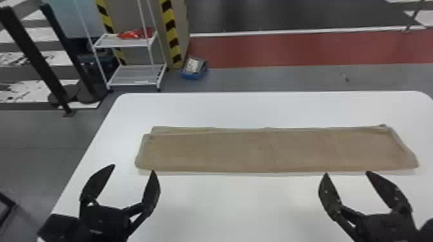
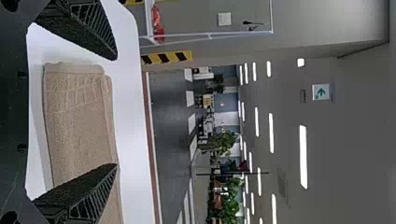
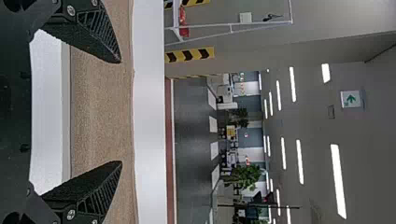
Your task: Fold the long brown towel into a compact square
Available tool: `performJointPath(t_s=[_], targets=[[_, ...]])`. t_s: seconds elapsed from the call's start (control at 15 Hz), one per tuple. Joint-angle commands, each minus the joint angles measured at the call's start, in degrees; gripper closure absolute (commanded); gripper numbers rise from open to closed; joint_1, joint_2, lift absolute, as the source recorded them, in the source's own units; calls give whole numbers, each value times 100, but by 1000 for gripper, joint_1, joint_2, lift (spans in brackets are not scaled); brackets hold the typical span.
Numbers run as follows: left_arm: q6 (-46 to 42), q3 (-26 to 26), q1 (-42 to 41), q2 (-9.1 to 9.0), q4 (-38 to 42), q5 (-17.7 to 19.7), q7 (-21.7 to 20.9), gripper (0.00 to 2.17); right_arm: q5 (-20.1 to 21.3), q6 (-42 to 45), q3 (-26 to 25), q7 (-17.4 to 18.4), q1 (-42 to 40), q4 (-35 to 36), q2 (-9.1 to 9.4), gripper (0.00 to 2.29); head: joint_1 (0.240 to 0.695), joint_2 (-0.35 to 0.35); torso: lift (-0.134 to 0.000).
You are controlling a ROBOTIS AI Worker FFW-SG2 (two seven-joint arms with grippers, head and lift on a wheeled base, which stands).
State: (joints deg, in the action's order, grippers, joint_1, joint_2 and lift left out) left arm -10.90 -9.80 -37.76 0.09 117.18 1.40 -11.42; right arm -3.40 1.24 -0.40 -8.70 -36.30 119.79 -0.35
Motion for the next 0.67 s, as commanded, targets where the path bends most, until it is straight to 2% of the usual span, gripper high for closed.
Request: performJointPath(t_s=[0.0,0.27,0.4,0.53,0.6], targets=[[488,-31,155,-24,112,0,0,70,-3,-33,-4,0,-8,-8,40,117,695,109,-123],[1824,-198,832,-24,182,0,-176,107,-3,-15,-4,0,-17,-34,40,117,695,113,-123],[2914,-391,1324,-24,182,71,-448,144,6,-15,5,0,-17,-34,40,117,695,119,-123],[4549,-699,1974,-24,182,176,-870,147,-3,-15,14,0,-17,-34,40,117,695,125,-123],[5041,-839,2282,-24,156,194,-949,147,-3,-15,22,0,-8,-34,40,117,695,132,-123]])
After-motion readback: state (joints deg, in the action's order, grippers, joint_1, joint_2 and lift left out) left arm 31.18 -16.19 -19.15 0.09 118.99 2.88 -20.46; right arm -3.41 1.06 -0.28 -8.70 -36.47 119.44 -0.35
